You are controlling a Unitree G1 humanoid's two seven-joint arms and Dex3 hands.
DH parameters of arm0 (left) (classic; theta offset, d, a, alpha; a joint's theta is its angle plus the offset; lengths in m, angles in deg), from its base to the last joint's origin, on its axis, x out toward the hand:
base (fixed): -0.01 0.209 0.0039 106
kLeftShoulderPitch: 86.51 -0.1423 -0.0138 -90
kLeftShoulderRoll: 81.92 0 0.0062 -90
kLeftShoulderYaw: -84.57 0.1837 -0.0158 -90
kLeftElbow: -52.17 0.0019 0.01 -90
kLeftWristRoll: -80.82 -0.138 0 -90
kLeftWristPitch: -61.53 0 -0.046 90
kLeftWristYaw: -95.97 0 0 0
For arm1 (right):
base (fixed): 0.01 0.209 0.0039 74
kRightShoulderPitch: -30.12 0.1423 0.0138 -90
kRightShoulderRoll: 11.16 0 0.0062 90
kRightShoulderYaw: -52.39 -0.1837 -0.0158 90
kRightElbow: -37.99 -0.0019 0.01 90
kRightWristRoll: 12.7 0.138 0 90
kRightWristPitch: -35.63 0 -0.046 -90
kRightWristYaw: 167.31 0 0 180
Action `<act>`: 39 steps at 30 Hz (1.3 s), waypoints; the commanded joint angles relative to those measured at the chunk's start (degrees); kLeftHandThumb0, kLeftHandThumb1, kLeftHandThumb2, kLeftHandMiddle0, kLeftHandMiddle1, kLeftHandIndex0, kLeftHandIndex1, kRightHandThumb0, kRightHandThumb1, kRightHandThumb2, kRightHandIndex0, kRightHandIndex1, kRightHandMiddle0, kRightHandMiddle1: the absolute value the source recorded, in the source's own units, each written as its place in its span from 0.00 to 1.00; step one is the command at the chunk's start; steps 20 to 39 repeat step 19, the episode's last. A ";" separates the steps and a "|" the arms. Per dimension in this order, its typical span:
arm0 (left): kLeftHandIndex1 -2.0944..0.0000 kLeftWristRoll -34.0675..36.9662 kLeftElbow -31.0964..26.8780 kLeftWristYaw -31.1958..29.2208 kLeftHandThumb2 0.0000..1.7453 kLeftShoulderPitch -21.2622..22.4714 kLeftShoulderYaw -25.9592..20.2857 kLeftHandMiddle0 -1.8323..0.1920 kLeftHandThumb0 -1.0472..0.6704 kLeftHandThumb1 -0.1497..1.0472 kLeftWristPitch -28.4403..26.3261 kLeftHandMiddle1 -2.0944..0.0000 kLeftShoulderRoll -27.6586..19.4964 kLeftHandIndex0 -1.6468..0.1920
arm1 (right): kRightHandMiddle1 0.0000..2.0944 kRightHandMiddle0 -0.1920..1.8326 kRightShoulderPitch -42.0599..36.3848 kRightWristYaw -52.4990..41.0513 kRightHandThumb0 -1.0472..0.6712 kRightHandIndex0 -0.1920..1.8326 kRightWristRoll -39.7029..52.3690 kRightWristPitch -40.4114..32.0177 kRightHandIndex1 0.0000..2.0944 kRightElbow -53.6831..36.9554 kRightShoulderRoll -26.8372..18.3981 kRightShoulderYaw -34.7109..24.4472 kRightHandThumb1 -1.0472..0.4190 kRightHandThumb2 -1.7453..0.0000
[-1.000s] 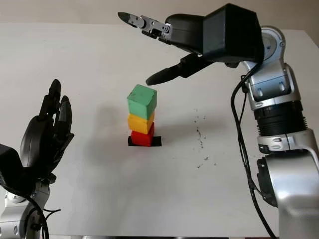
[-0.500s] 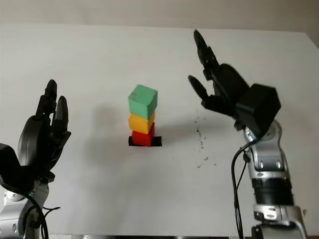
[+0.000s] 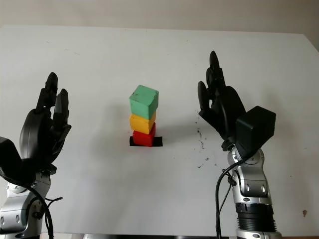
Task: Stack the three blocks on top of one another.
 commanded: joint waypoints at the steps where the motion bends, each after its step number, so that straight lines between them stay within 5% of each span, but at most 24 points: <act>1: 0.97 -0.04 0.47 -0.30 0.32 0.55 0.27 0.96 0.19 1.00 0.94 0.97 -0.29 0.95 | 0.00 0.00 -1.47 0.95 0.17 0.00 0.97 0.80 0.00 -1.16 1.19 -0.50 0.00 0.60; 5: 0.97 -0.81 2.54 -0.38 0.34 1.99 1.57 0.96 0.19 1.00 2.88 0.97 0.32 0.95 | 0.00 0.00 -7.89 9.85 0.20 0.00 0.58 -1.03 0.00 -5.81 10.25 1.76 0.00 0.59; 10: 0.97 -1.43 2.95 -0.04 0.35 1.89 2.33 0.96 0.20 1.00 4.24 0.97 0.46 0.94 | 0.00 0.00 -10.88 13.11 0.20 0.00 -0.69 -2.93 0.00 -8.50 13.84 4.27 0.00 0.57; 39: 0.97 -1.48 2.37 0.06 0.35 1.29 2.66 0.96 0.19 1.00 4.14 0.97 0.57 0.94 | 0.00 0.00 -12.28 13.41 0.22 0.00 -0.80 -5.60 0.00 -11.04 13.96 4.58 0.00 0.56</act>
